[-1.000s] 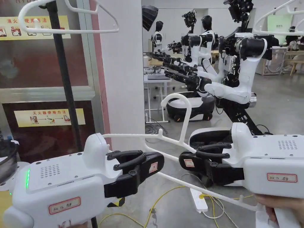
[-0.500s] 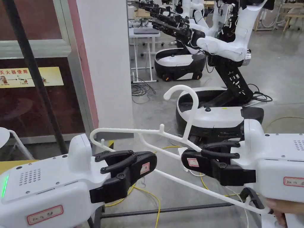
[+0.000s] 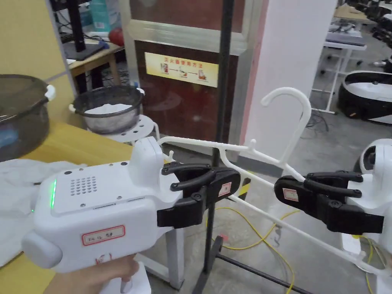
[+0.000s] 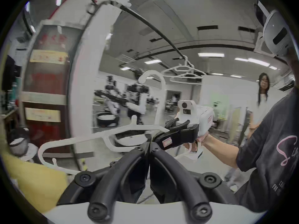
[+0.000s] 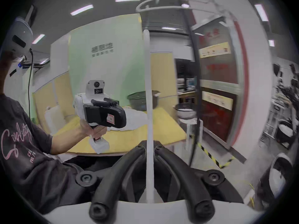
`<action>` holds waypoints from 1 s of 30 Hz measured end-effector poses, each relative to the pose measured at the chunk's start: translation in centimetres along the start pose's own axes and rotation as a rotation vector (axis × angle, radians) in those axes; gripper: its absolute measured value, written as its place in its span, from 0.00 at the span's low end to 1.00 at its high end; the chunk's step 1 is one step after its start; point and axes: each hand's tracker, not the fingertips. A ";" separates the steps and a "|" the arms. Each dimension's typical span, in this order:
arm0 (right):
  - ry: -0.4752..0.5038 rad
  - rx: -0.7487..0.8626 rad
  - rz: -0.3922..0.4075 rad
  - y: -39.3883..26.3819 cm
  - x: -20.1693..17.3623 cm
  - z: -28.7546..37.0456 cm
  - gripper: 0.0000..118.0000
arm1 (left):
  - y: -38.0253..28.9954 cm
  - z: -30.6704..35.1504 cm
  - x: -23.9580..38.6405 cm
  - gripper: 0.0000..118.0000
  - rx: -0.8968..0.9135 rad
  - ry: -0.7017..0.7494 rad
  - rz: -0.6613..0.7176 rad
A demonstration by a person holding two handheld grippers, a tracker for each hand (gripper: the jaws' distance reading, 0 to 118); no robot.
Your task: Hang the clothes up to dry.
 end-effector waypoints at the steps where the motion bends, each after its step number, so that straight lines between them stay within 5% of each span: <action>1: 0.030 -0.005 0.008 0.5 0.1 -1.6 0.05 | 0.0 1.6 -0.2 0.02 0.011 0.039 0.000; 9: 0.407 -0.064 0.125 5.3 -2.5 -18.4 0.05 | -1.5 16.3 0.8 0.02 0.098 0.464 0.026; 17: 0.766 -0.092 0.223 7.7 -11.5 -34.3 0.05 | -4.2 28.0 6.3 0.02 0.158 0.838 0.062; 24: 0.984 -0.115 0.275 8.3 -19.7 -41.2 0.05 | -6.2 34.6 12.5 0.02 0.197 1.140 0.099; 30: 1.115 -0.142 0.318 8.0 -24.7 -44.0 0.05 | -7.1 37.2 16.0 0.02 0.222 1.213 0.115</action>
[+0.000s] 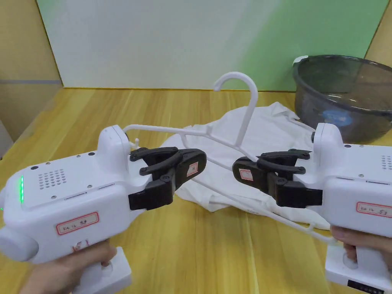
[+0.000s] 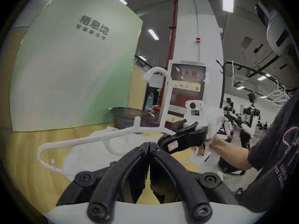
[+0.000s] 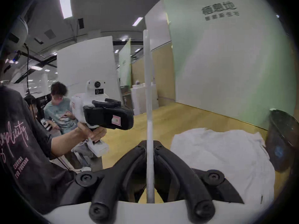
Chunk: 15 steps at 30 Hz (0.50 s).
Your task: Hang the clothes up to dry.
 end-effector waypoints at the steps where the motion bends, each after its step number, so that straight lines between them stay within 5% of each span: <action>1: -0.001 0.000 0.003 0.1 0.0 -0.5 0.05 | -0.2 0.4 -0.3 0.02 -0.002 -0.009 0.001; 15: -0.007 0.002 -0.025 -0.3 0.5 -0.9 0.05 | -1.8 0.0 -0.9 0.02 -0.043 0.021 0.030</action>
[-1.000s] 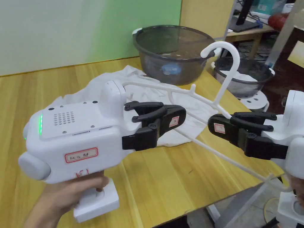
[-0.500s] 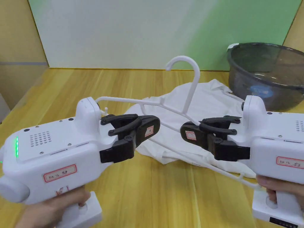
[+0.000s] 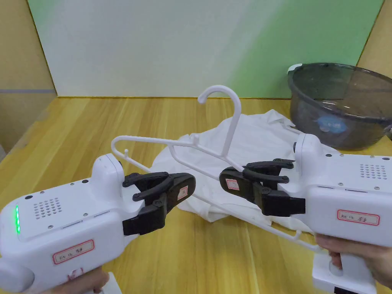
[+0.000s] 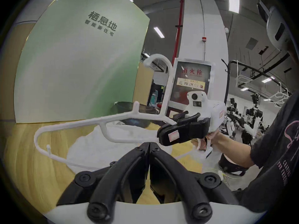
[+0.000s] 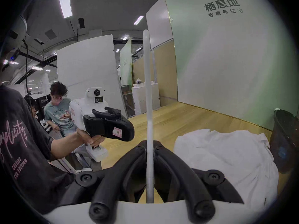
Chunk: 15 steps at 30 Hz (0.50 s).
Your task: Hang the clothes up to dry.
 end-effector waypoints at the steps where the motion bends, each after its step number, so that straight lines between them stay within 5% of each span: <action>1: -0.004 -0.003 -0.001 -0.1 0.0 0.1 0.05 | 0.0 -0.2 0.1 0.02 -0.012 0.003 -0.001; 9: -0.158 -0.014 -0.040 -1.9 0.7 2.0 0.05 | 1.2 -3.8 -0.1 0.02 -0.313 0.208 -0.037; 15: -0.295 -0.012 -0.067 -4.3 1.5 4.2 0.05 | 1.4 -8.0 -0.6 0.02 -0.526 0.196 -0.127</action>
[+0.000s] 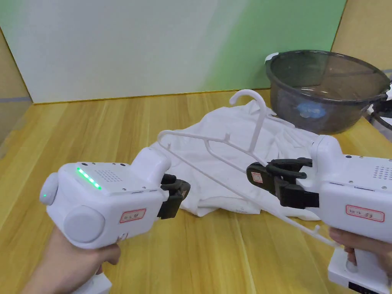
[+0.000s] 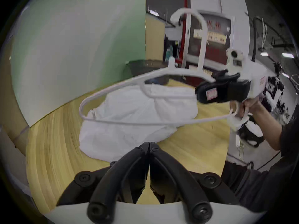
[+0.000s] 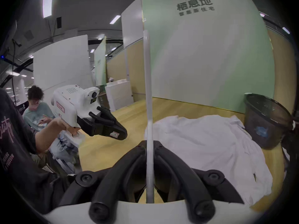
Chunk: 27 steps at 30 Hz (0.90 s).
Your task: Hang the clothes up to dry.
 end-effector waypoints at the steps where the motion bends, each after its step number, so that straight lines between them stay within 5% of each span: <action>1: -0.021 0.015 0.004 -0.3 0.1 0.1 0.05 | 0.3 -0.7 0.1 0.02 -0.024 -0.008 -0.018; 4: -0.054 0.026 -0.046 -0.7 0.2 0.0 0.05 | 1.3 -3.5 -0.5 0.02 -0.125 -0.025 -0.012; 10: -0.095 -0.020 -0.021 -1.5 -0.4 -0.1 0.05 | 2.7 -6.8 -1.0 0.02 -0.351 -0.029 -0.153; 20: -0.085 -0.030 -0.035 -2.0 -1.4 0.3 0.05 | 2.9 -7.6 -1.2 0.02 -0.476 -0.204 -0.528; 21: -0.086 -0.027 -0.047 -2.0 -1.4 0.3 0.05 | 3.1 -7.7 -0.8 0.06 -0.472 -0.199 -0.560; 23: -0.089 -0.018 -0.058 -2.1 -1.3 0.4 0.05 | 3.2 -8.1 -0.7 0.58 -0.466 -0.225 -0.562; 24: -0.089 -0.018 -0.062 -2.1 -1.3 0.6 0.05 | 3.3 -8.2 -0.8 0.74 -0.445 -0.221 -0.564; 27: -0.095 -0.020 -0.063 -2.2 -1.2 0.7 0.05 | 3.7 -8.4 -1.5 0.77 -0.391 -0.264 -0.515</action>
